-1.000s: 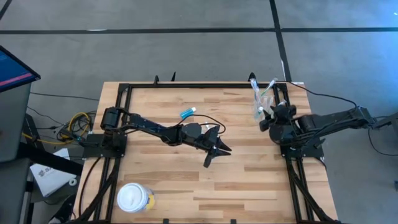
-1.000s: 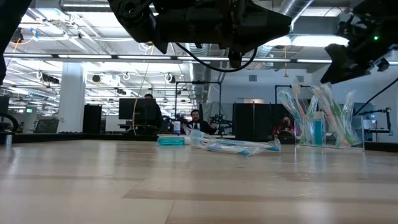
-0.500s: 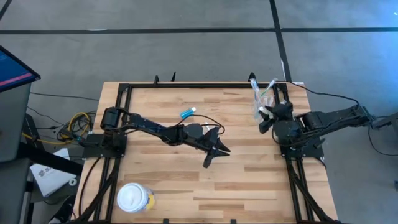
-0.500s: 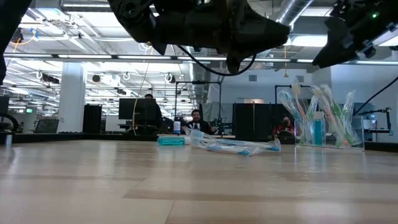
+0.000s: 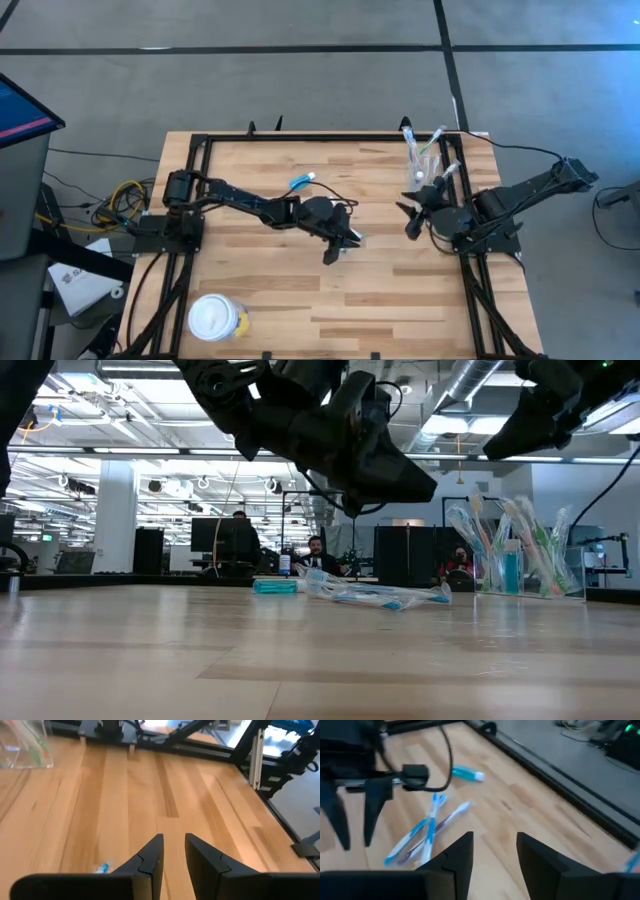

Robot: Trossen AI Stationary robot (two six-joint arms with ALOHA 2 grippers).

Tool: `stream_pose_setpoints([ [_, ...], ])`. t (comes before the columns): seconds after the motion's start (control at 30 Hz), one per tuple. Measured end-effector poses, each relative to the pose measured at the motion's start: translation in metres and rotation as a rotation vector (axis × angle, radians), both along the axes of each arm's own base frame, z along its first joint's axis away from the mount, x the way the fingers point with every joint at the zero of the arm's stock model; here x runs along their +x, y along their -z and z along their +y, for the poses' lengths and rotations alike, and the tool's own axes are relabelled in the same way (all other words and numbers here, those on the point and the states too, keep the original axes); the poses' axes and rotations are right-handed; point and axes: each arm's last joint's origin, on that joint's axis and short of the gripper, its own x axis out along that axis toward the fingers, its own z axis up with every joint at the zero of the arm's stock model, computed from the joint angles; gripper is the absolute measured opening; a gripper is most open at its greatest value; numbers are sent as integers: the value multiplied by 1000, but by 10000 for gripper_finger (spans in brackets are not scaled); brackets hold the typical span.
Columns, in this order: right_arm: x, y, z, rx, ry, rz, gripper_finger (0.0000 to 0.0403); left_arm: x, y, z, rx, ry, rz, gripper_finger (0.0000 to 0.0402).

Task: Pick & Place toothbrushing station
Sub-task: Put the blue toothbrush into the transparent organizer

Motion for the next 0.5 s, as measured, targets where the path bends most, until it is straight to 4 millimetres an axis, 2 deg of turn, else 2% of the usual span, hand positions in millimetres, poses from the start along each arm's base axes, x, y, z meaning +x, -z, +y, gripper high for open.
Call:
stream_pose_setpoints([
  [0.17, 14, 10, 8, 20, -65, 63, 136, -13, 6, 2, 2, -6, 31, 74],
  [0.5, 50, 31, 20, -19, -150, 130, 134, -86, -11, 7, 97, -222, 13, 74],
])
